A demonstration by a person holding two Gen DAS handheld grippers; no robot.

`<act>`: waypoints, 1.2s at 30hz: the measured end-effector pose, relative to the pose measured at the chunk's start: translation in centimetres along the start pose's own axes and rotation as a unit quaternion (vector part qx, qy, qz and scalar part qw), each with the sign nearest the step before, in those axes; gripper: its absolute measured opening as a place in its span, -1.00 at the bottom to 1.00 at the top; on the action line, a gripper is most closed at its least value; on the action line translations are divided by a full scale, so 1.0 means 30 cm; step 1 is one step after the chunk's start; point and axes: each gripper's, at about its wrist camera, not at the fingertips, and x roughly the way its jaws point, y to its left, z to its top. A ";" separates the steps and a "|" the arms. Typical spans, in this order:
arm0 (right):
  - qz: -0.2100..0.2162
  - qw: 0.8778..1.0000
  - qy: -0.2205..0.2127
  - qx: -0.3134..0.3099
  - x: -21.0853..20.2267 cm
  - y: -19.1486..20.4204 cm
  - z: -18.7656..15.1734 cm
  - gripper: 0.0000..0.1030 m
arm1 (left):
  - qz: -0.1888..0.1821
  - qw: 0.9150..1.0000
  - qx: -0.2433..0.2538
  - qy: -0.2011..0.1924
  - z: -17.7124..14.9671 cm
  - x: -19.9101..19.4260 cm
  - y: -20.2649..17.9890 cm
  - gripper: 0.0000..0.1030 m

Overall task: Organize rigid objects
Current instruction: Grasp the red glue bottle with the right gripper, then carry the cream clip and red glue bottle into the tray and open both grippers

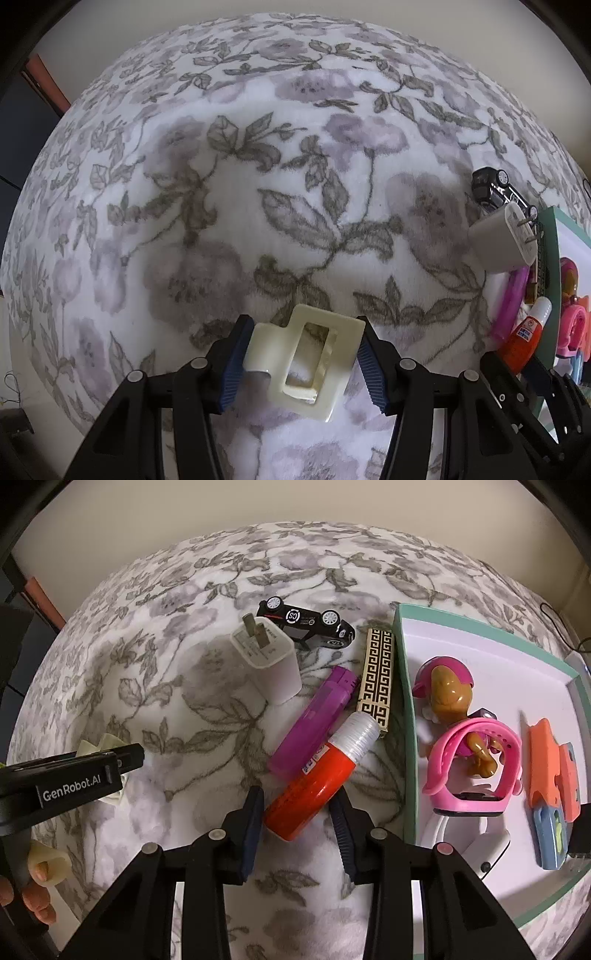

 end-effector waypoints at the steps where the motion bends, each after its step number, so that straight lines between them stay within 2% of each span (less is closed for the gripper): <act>1: 0.002 1.000 0.000 0.002 -0.001 -0.002 0.001 -0.25 | -0.002 1.000 -0.001 0.000 0.004 0.004 0.008 0.15; 14: 0.052 0.995 0.009 0.086 -0.001 -0.066 0.043 -0.25 | -0.046 0.999 -0.019 -0.004 0.023 0.003 0.039 0.24; 24: 0.047 0.995 0.003 0.083 0.002 -0.062 0.050 -0.26 | -0.016 1.000 -0.001 -0.004 0.032 0.011 0.021 0.22; 27: 0.034 0.997 0.003 0.072 0.001 -0.057 0.046 -0.41 | -0.008 1.000 0.007 -0.006 0.032 0.009 0.008 0.01; 30: 0.023 0.998 0.005 0.056 -0.001 -0.044 0.038 -0.53 | -0.002 1.000 0.009 -0.008 0.030 0.005 -0.004 -0.01; 36: 0.033 0.997 0.005 0.063 -0.026 -0.068 0.025 -0.56 | 0.001 1.000 0.001 -0.016 0.009 -0.026 -0.007 -0.01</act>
